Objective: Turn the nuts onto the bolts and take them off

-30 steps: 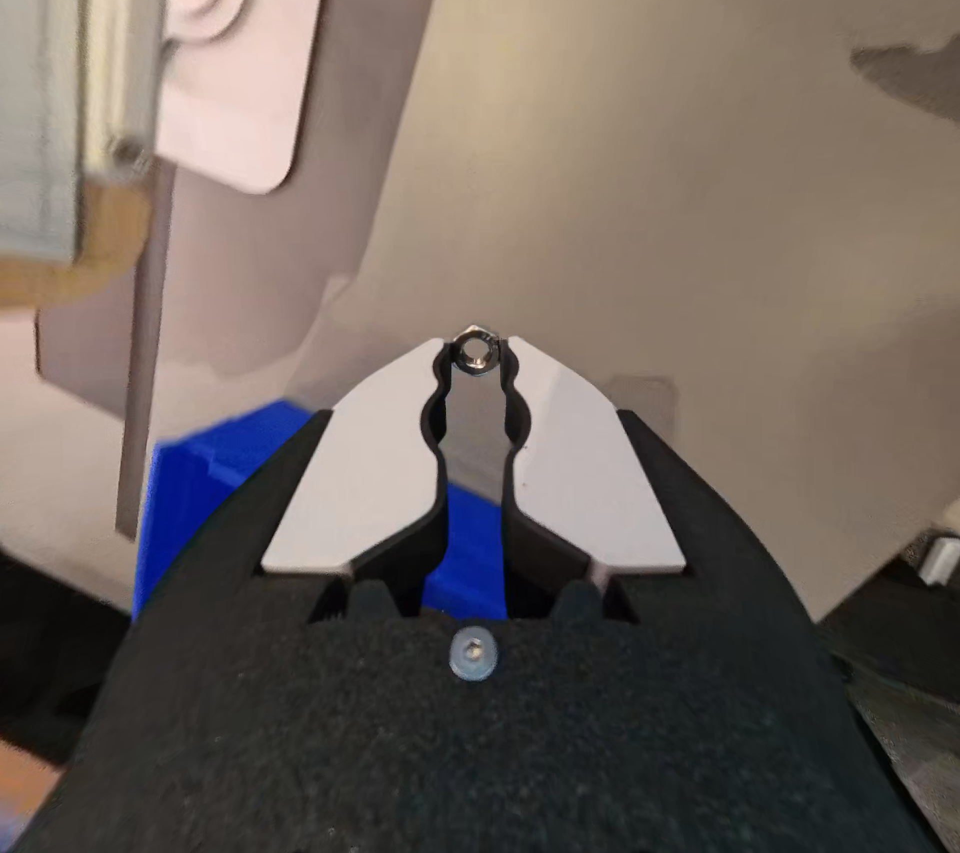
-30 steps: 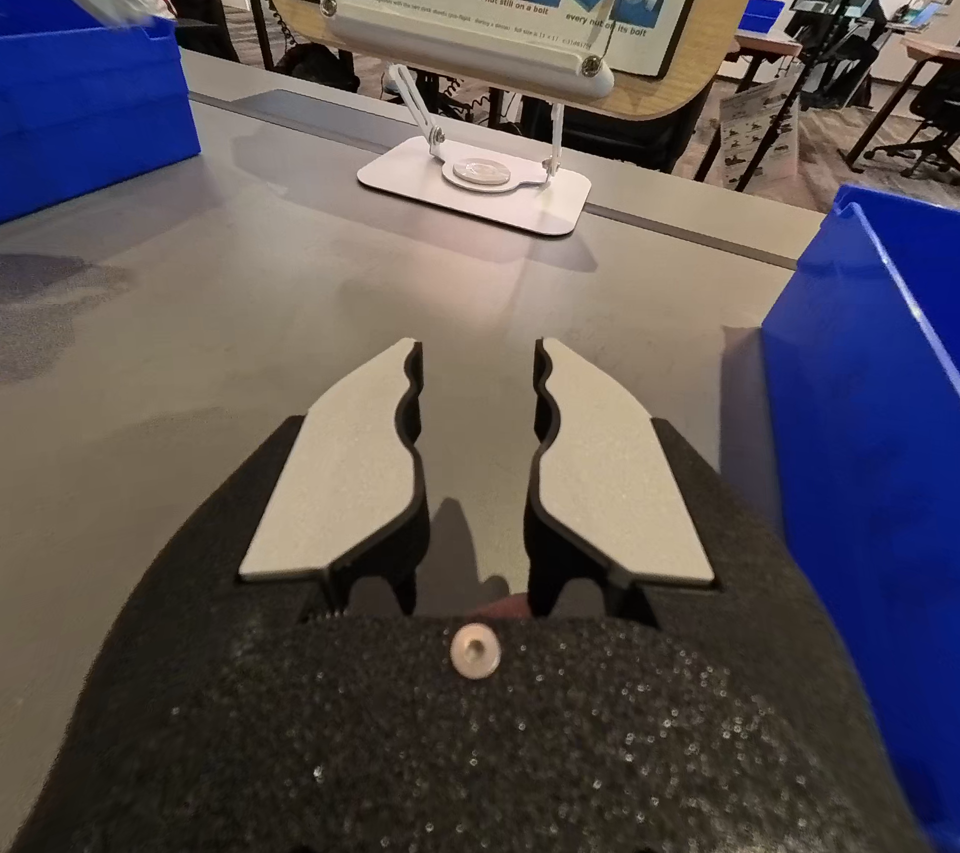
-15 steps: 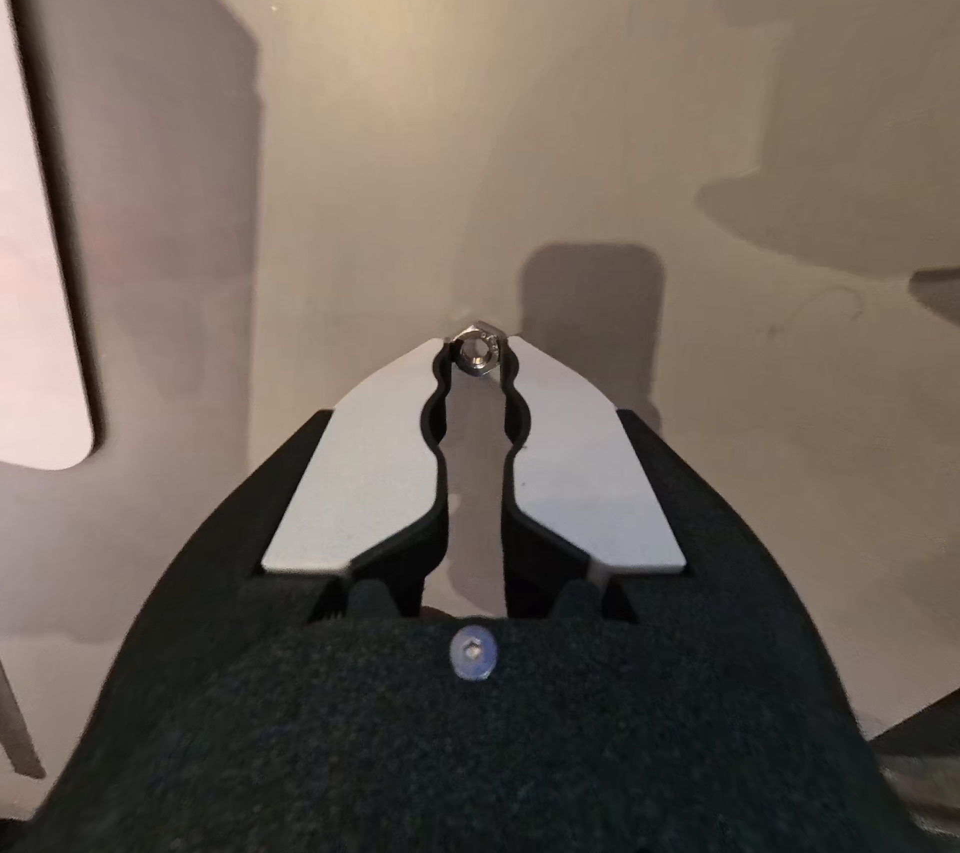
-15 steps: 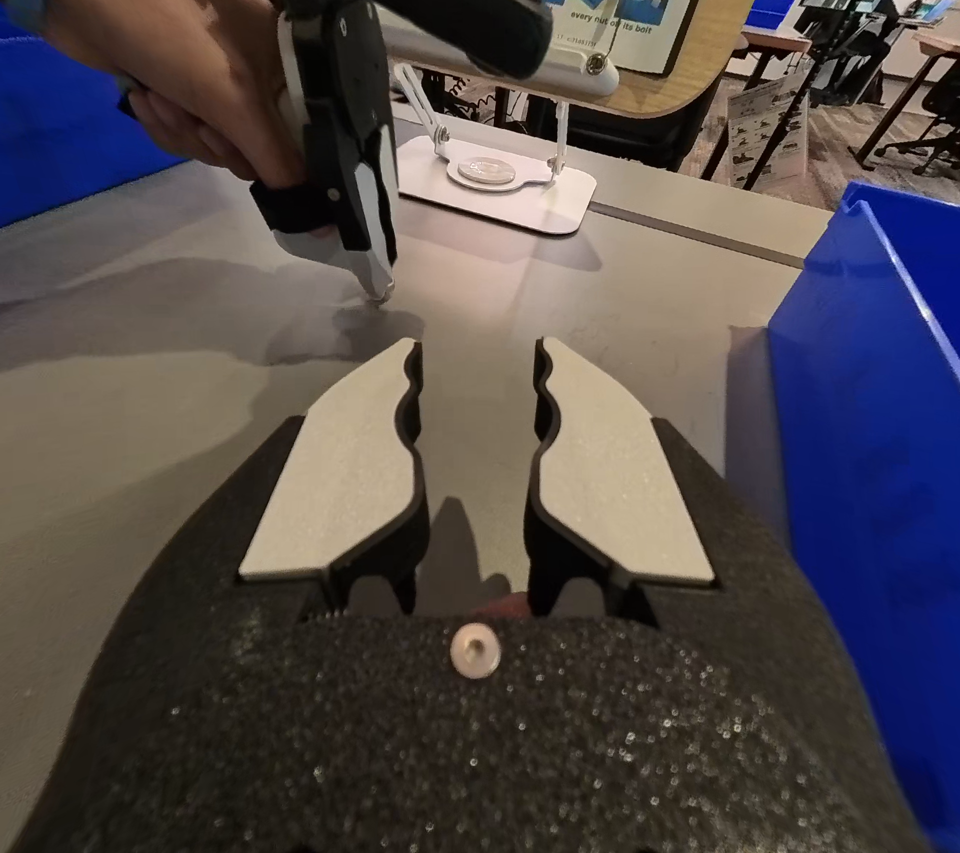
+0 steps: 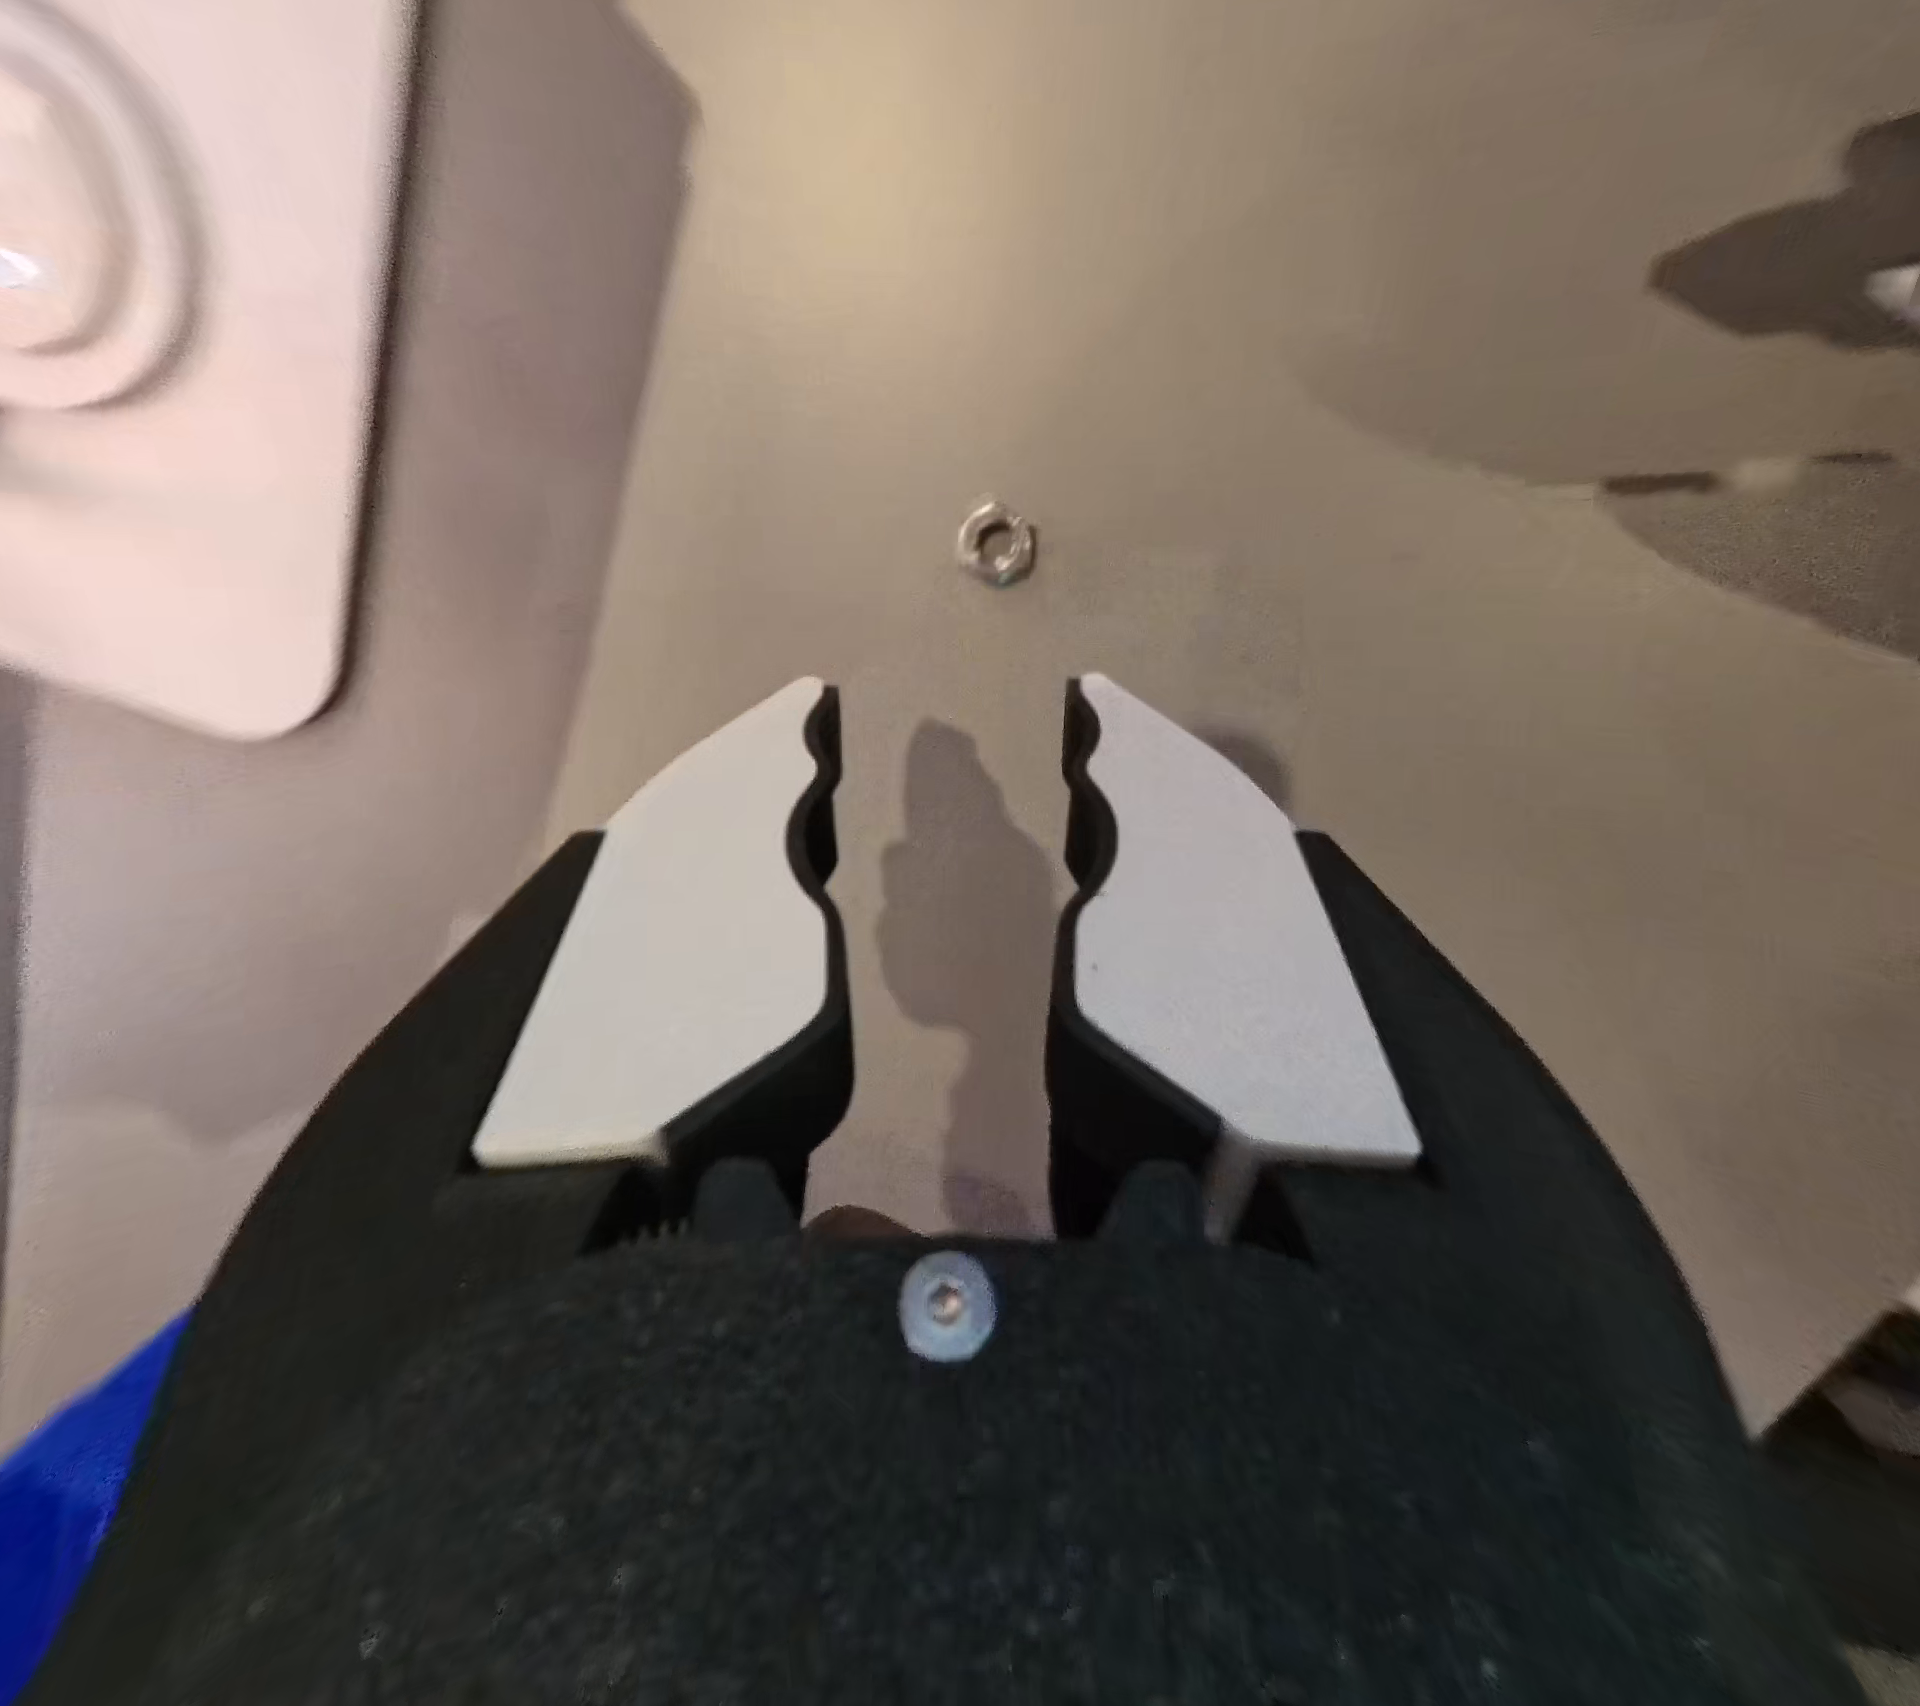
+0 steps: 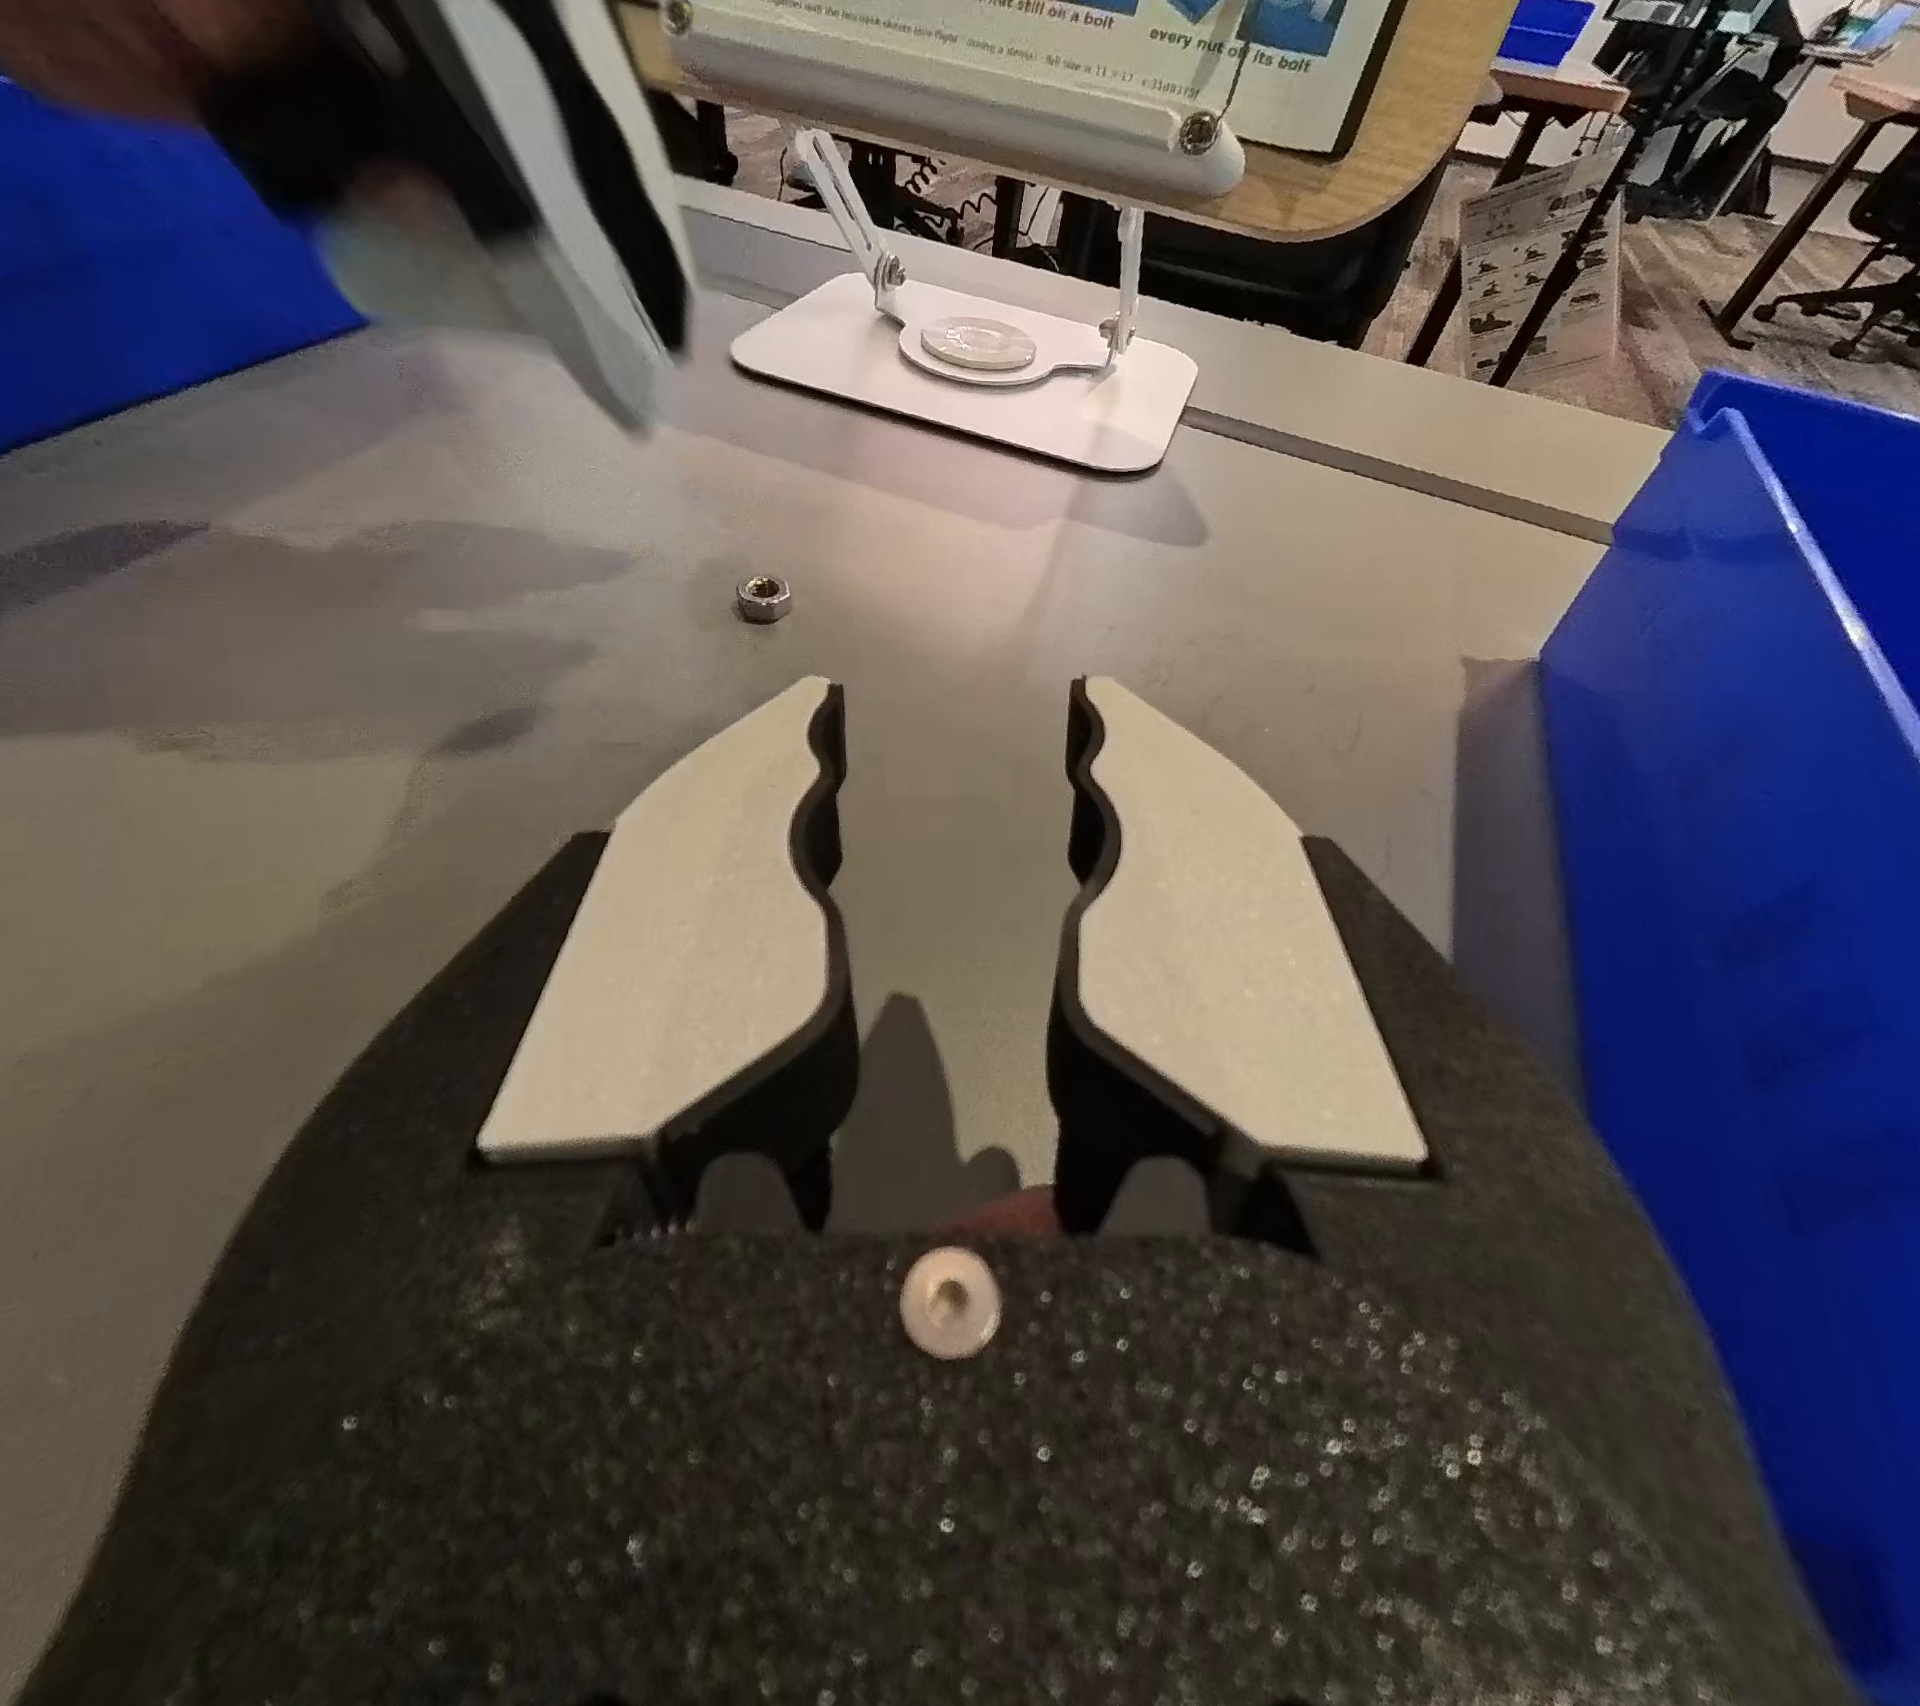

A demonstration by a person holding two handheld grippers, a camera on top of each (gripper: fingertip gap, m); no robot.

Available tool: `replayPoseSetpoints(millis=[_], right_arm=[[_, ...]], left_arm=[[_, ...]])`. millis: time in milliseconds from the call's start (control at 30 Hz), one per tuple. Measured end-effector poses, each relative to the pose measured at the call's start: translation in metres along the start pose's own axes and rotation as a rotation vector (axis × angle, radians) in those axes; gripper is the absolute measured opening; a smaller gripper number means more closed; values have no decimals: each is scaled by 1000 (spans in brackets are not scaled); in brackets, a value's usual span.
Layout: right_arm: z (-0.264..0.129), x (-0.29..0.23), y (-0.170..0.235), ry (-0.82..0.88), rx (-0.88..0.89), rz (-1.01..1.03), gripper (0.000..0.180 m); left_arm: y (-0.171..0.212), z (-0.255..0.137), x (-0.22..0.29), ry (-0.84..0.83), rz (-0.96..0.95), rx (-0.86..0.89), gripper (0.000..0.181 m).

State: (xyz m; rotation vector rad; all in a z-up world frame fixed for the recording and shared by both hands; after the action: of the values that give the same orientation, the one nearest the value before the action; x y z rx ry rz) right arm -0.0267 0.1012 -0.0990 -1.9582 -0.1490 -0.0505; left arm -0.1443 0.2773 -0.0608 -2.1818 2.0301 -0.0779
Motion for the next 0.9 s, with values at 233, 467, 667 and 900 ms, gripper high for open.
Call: replayPoseSetpoints(millis=[233, 467, 667, 900], right_arm=[[0, 3, 0, -20, -4, 36, 41], [6, 3, 0, -34, -36, 29, 41], [6, 1, 0, -29, -35, 10, 40], [5, 2, 0, -41, -34, 24, 39]], left_arm=[[147, -159, -76, -267, -535, 365, 46], [255, -104, -130, -235, -788, 127, 48], [256, -26, -157, -45, -872, 12, 41], [250, 12, -167, -19, -875, -184, 16]])
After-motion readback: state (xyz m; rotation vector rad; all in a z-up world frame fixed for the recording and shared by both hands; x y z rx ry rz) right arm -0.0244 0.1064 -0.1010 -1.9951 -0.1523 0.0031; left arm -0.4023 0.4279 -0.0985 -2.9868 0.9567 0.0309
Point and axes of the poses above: each gripper's, where its closed fingertips meet, z out along the fingers, y out of its underside, x = y × z across the jaws, the point moved 7 cm from there along -z, back along the fingers, and after that the axes turned 9 degrees about -x, right-handed, at the moved point
